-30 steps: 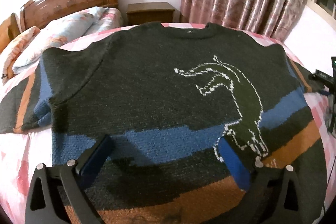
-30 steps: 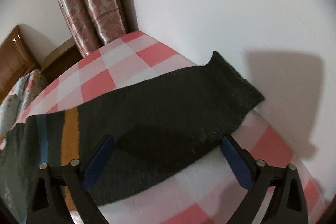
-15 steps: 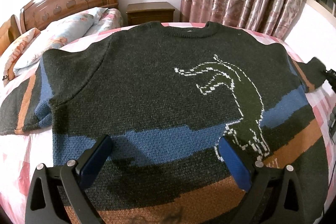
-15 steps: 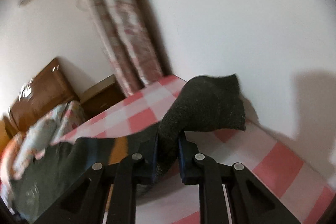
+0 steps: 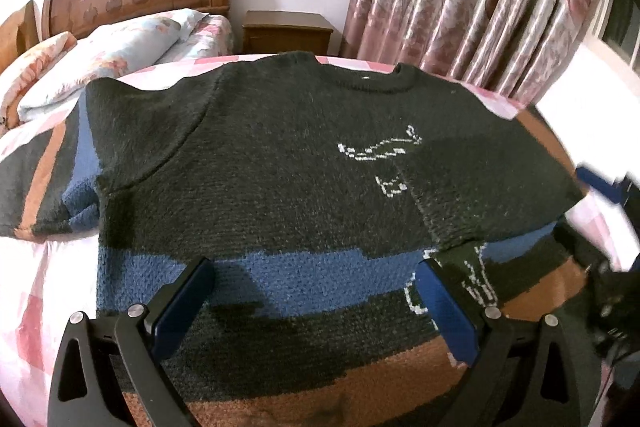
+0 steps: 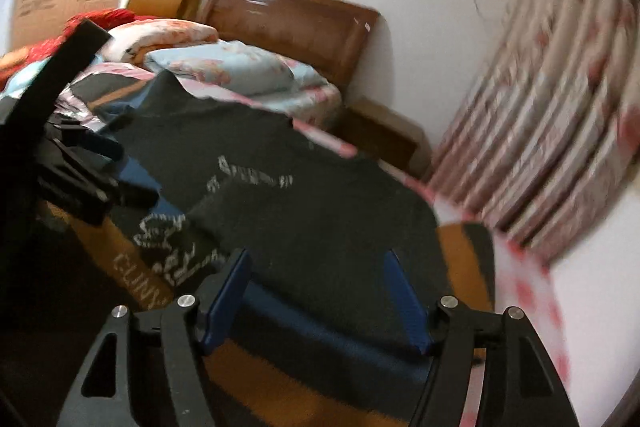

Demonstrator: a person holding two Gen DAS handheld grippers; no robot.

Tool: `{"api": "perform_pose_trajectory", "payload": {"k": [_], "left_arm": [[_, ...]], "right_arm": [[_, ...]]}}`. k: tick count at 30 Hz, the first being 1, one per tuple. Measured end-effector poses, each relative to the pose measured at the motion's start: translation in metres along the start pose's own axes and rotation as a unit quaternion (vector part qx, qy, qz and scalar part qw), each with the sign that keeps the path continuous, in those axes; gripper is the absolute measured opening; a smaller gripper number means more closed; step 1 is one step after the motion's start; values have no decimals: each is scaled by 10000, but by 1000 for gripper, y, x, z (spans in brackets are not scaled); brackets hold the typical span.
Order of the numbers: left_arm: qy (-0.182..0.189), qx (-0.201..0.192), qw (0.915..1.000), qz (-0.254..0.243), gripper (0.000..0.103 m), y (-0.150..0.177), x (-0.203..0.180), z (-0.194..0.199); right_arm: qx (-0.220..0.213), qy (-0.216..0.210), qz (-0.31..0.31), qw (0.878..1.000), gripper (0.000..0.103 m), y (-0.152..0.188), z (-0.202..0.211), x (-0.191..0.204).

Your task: Fold small clothes

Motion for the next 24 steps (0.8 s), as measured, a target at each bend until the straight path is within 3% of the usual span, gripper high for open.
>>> {"api": "perform_pose_trajectory", "payload": {"k": [3, 6, 8, 11, 13, 17, 21, 22, 23, 24], "left_arm": [[96, -39, 9999, 101, 102, -1, 2, 1], [190, -70, 9996, 197, 101, -1, 5, 3], [241, -61, 9994, 260, 94, -2, 5, 5], [731, -4, 9946, 736, 85, -7, 4, 6], [1021, 98, 9890, 1068, 85, -15, -1, -2], [963, 163, 9909, 924, 84, -29, -28, -23], [542, 137, 9978, 365, 83, -40, -67, -45], [466, 145, 9985, 253, 80, -39, -75, -48], [416, 137, 9989, 150, 65, -40, -82, -49], [316, 131, 9994, -54, 37, -40, -91, -50]], "right_arm": [[268, -54, -625, 9977, 103, 21, 10, -15], [330, 11, -859, 9958, 103, 34, 27, -17], [278, 70, -956, 9950, 103, 34, 30, -17], [286, 198, -1217, 9920, 103, 39, 23, -26], [226, 299, -1375, 9898, 103, 39, 23, -31], [62, 428, -1908, 9807, 103, 40, 26, -48], [-11, 558, -2504, 9665, 103, 48, 31, -70], [-24, 577, -2579, 9644, 103, 49, 31, -73], [-35, 612, -2672, 9617, 103, 50, 32, -77], [-35, 628, -2713, 9604, 103, 50, 31, -78]]}}
Point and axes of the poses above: each gripper's, at about its wrist camera, not at the fingertips, and z roughly against the way its jaws point, x to its left, y to its underside, the point moved 2 cm from there along -z, roughly the way its jaws point, and after that the axes turned 8 degrees about -x, right-handed, at the moved point
